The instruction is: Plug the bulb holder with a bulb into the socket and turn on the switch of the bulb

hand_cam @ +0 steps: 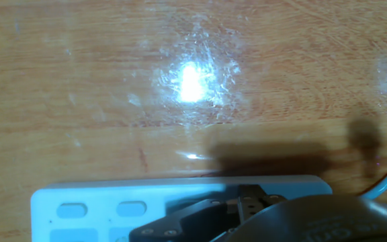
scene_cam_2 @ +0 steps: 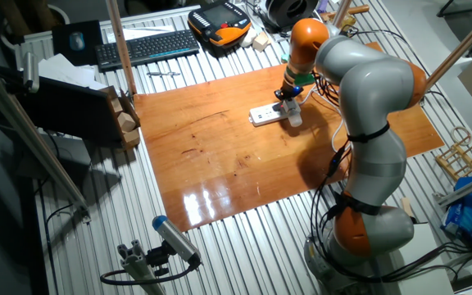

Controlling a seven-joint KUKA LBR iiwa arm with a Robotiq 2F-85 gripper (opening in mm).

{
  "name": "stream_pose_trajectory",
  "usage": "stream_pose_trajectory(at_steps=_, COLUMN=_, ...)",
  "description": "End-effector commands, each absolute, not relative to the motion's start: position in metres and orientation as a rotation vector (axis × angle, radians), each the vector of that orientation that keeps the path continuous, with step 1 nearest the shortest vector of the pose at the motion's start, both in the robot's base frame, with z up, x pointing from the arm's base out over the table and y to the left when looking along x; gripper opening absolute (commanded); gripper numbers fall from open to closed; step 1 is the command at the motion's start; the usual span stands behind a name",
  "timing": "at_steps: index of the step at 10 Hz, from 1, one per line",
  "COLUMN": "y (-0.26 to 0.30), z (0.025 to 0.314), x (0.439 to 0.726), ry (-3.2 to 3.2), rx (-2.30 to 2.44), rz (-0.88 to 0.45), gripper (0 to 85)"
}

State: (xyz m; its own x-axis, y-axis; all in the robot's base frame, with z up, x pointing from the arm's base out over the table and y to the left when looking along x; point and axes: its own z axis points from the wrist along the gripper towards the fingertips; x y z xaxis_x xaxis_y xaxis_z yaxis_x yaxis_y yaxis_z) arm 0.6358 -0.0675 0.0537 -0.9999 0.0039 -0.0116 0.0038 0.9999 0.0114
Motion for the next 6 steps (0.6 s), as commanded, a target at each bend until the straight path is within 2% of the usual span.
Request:
stream_pose_trajectory(at_steps=1, y=-0.0676, z=0.0532, x=0.6355, ry=3.130, rx=0.006, rz=0.022, gripper=0.0)
stream_pose_trajectory(at_steps=6, y=-0.0684, z=0.0519, x=0.6352, ry=3.127, rx=-0.053, rz=0.060, gripper=0.0)
